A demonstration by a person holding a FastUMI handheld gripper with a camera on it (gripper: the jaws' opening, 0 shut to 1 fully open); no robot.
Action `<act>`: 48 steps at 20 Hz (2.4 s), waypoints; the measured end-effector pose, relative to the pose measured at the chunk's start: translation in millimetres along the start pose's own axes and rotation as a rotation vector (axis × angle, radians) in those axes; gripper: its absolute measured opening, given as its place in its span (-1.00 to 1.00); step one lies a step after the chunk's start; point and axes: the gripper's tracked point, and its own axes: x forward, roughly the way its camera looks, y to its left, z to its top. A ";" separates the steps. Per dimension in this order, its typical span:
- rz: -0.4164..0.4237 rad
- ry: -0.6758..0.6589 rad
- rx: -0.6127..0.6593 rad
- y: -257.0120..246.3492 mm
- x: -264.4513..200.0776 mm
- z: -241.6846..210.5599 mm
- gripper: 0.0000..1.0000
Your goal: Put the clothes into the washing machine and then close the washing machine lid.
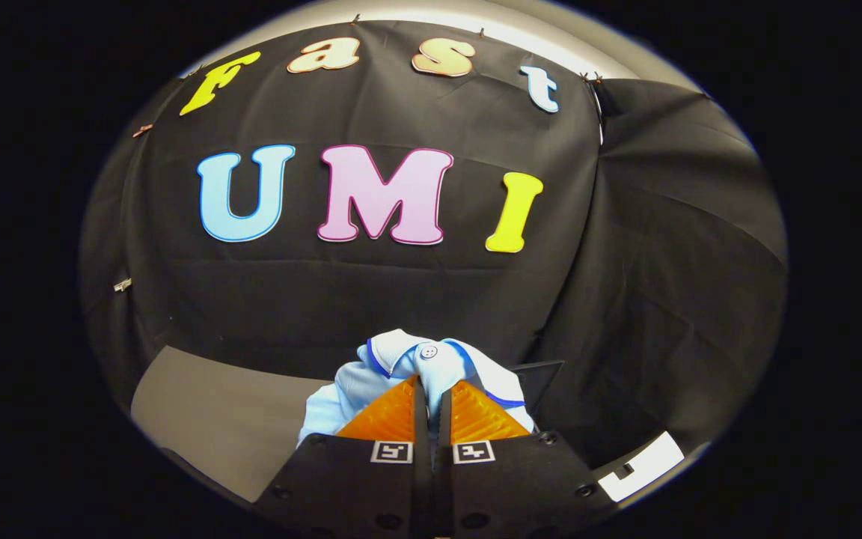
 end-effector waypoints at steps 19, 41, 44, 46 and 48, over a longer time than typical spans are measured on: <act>0.042 0.142 -0.055 -92.2 69.9 -109.2 -0.90; 0.037 0.385 -0.068 -77.8 129.4 -282.2 -0.90; 0.033 0.429 -0.070 -74.3 139.3 -305.6 -0.90; 0.029 0.449 -0.065 -73.1 145.9 -320.0 -0.90; 0.023 0.475 -0.059 -74.6 148.5 -333.6 -0.90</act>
